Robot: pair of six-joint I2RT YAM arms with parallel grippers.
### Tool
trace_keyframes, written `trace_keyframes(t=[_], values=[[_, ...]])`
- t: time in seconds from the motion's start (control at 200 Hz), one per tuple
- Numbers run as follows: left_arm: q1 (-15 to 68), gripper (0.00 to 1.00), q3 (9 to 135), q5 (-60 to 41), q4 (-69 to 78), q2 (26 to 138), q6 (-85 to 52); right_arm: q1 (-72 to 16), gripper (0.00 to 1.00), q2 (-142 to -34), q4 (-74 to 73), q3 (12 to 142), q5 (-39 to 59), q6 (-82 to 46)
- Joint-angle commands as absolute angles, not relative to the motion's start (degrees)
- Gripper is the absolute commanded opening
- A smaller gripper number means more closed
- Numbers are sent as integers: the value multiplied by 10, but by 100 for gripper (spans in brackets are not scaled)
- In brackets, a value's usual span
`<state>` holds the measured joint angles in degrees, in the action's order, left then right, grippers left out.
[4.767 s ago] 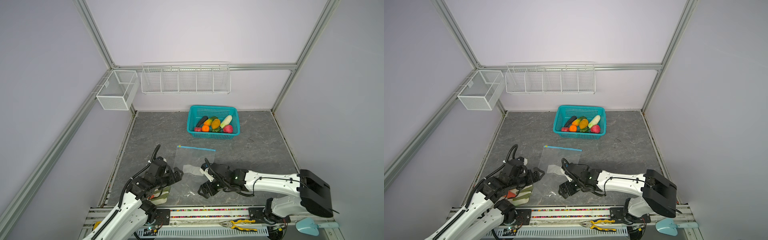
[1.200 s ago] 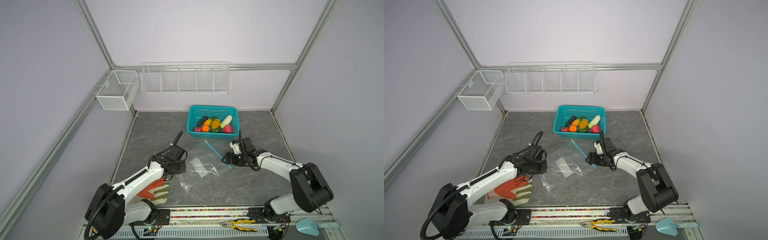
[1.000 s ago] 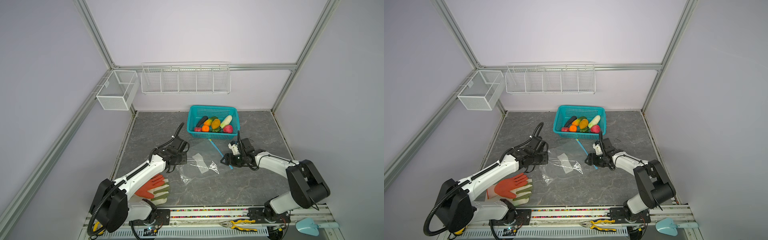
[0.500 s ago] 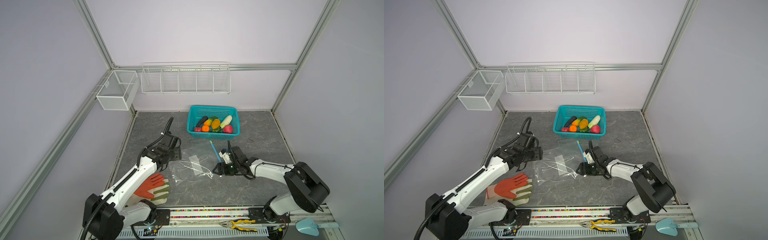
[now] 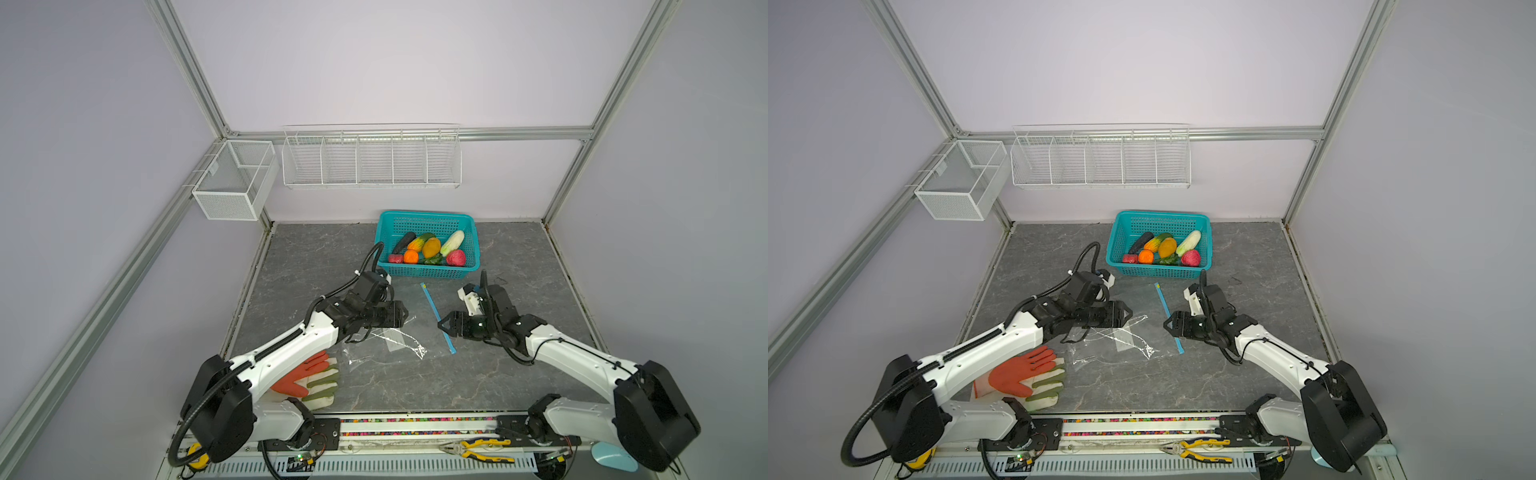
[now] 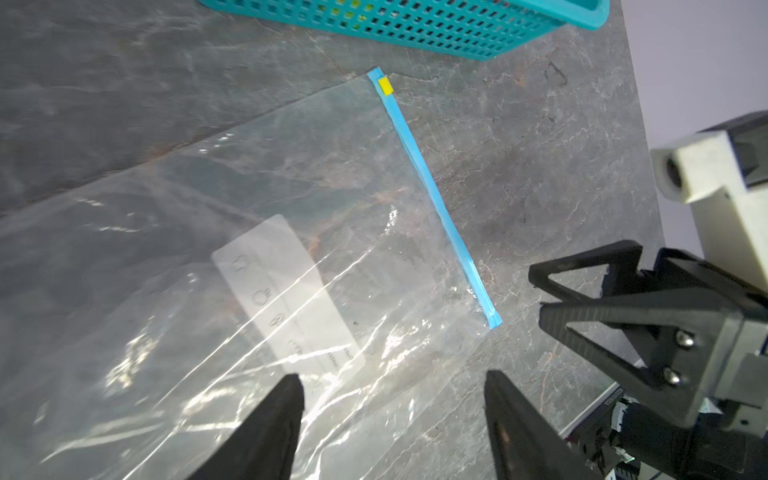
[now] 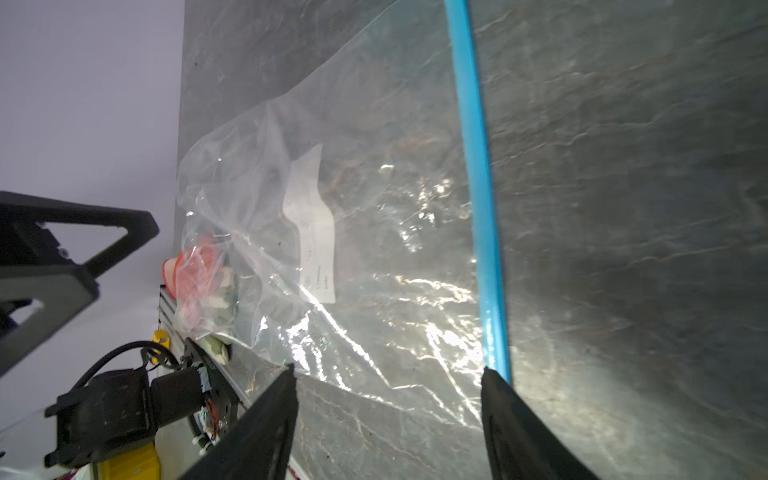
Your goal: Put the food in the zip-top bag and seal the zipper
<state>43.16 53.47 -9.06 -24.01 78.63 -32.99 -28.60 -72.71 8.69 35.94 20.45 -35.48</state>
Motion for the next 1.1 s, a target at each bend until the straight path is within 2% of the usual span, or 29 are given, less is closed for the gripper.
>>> trace_keyframes(t=[0.0,0.145,0.4,1.095], values=[[434,65,543,-132,-156,836,-340,-266,69,-765,76,381,248,-315],[434,57,553,-162,-177,896,-325,-240,65,-817,43,381,287,-304],[417,45,466,-147,-159,902,-315,-229,61,-855,27,380,311,-294],[392,29,391,-151,-114,918,-314,-275,50,-922,-15,383,354,-329]])
